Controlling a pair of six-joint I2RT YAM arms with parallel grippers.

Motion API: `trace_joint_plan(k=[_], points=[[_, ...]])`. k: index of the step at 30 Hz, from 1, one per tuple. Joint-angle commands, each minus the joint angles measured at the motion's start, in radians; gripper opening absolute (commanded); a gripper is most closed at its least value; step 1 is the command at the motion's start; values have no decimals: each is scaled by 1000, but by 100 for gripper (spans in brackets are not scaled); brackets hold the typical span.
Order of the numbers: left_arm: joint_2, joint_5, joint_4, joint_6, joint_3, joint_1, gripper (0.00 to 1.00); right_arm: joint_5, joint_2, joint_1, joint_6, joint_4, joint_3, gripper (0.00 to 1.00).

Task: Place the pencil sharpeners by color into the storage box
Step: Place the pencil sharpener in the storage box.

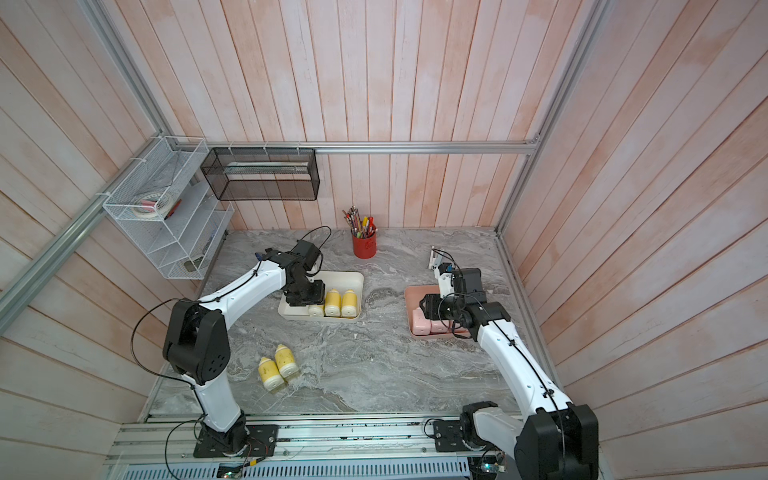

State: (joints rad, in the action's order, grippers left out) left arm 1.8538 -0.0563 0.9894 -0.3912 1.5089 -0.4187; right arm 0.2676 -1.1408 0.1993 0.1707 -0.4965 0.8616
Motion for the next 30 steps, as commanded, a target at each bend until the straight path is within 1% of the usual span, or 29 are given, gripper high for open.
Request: trace_joint_plan(k=[1,4,19,30], points=[[25,-11,-14,18,34,8,58,5,-6,-2,-10,1,-7,60],[34,-11,-13,20,37,12,55,5,-8,-3,-11,1,-7,60],[84,-22,-12,32,52,14,55,4,-7,-2,-11,0,-7,60],[115,-7,4,35,92,23,48,-1,-12,-3,-13,0,-7,60]])
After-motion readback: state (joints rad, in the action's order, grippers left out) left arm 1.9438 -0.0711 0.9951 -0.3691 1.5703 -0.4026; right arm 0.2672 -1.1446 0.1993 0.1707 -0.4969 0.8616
